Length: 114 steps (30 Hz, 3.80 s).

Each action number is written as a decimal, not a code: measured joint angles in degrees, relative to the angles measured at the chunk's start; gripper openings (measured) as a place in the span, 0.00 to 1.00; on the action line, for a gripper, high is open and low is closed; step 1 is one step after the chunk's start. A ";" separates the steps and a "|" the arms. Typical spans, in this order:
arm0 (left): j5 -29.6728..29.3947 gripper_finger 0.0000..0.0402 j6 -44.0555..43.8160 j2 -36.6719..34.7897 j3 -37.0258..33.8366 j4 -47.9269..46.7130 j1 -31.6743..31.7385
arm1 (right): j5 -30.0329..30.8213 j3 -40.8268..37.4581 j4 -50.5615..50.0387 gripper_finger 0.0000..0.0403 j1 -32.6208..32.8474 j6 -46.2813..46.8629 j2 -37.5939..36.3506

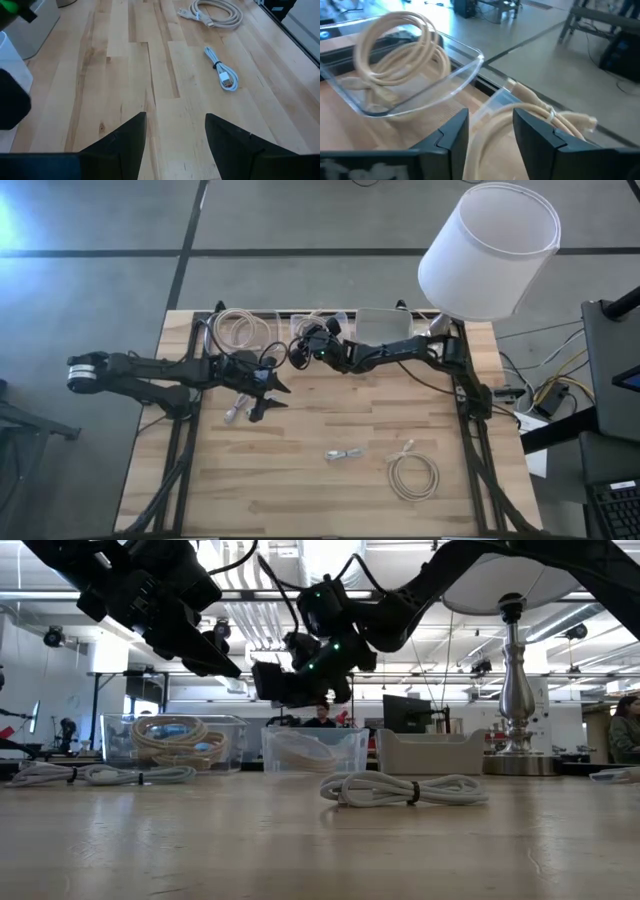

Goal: Pick & Place USB Port
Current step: Put the brown HDMI cable into the right transparent bin

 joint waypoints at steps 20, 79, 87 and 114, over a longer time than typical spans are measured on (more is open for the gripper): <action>0.01 0.51 -0.02 0.00 0.00 -0.03 -0.03 | -1.49 -0.02 -34.40 0.39 10.52 2.61 -15.93; 0.00 0.51 -1.11 0.00 -0.04 -0.01 -0.04 | -35.26 -25.89 -71.75 0.46 42.70 34.27 -24.78; -0.02 0.51 -1.11 0.00 -0.04 0.01 -0.02 | -32.21 -27.54 -71.78 0.32 42.68 33.73 -24.94; -0.09 0.51 -0.42 0.00 -0.04 0.08 0.01 | -7.85 -5.62 -82.12 0.05 39.85 28.30 -24.56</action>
